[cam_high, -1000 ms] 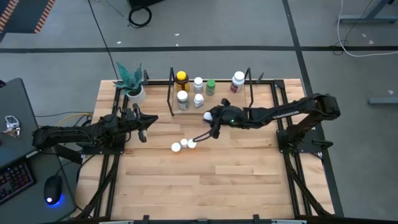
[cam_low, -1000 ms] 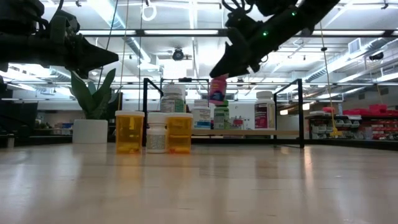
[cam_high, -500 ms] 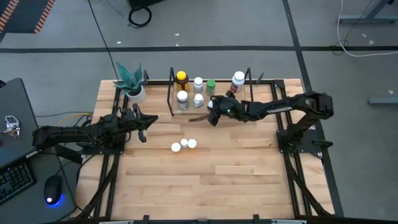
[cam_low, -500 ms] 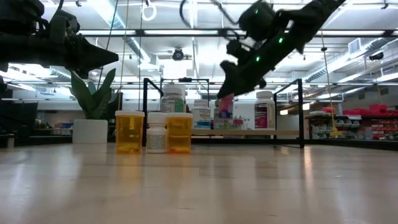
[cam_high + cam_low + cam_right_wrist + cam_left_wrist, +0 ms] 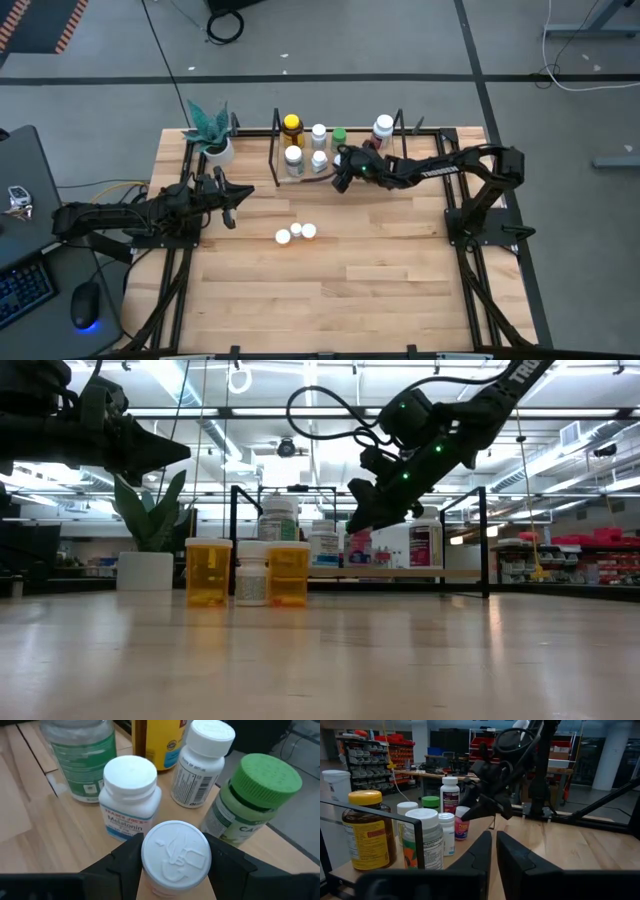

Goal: Pick and place medicine bottles onto shelf by color
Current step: Put the pink medicine bottle on the shelf, then put the right orange pill bottle on the shelf

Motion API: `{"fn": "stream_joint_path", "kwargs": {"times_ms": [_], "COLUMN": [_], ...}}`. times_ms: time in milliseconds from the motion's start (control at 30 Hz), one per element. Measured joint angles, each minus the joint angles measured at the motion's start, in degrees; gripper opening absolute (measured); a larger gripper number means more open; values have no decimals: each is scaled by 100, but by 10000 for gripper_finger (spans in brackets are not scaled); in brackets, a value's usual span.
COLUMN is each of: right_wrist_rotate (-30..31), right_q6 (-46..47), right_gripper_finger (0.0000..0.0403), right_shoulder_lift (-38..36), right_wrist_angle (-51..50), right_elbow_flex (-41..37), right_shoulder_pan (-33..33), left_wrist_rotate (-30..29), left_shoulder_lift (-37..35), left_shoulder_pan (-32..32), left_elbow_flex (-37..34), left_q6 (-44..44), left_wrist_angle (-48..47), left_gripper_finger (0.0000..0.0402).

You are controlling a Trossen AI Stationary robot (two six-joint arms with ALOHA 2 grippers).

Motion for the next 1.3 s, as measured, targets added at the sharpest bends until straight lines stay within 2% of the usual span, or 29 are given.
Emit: {"fn": "stream_joint_path", "kwargs": {"times_ms": [367,800,1200,1300], "right_wrist_rotate": [-303,-314,-296,-532], "right_q6": [134,-29,-165,-212], "right_gripper_finger": [200,248,255,255], "right_shoulder_lift": [2,-43,-385,-379], "right_wrist_angle": [98,69,-1044,-1105], "right_elbow_flex": [0,3,897,1054], "right_shoulder_pan": [-159,-169,251,499], "left_wrist_rotate": [0,-1,-2,-2], "left_shoulder_lift": [0,0,0,0], "left_shoulder_pan": [-2,-1,0,-2], "left_elbow_flex": [-1,-1,-2,-2], "left_q6": [0,0,0,0], "left_wrist_angle": [1,1,0,0], "left_gripper_finger": [39,30,40,36]}}
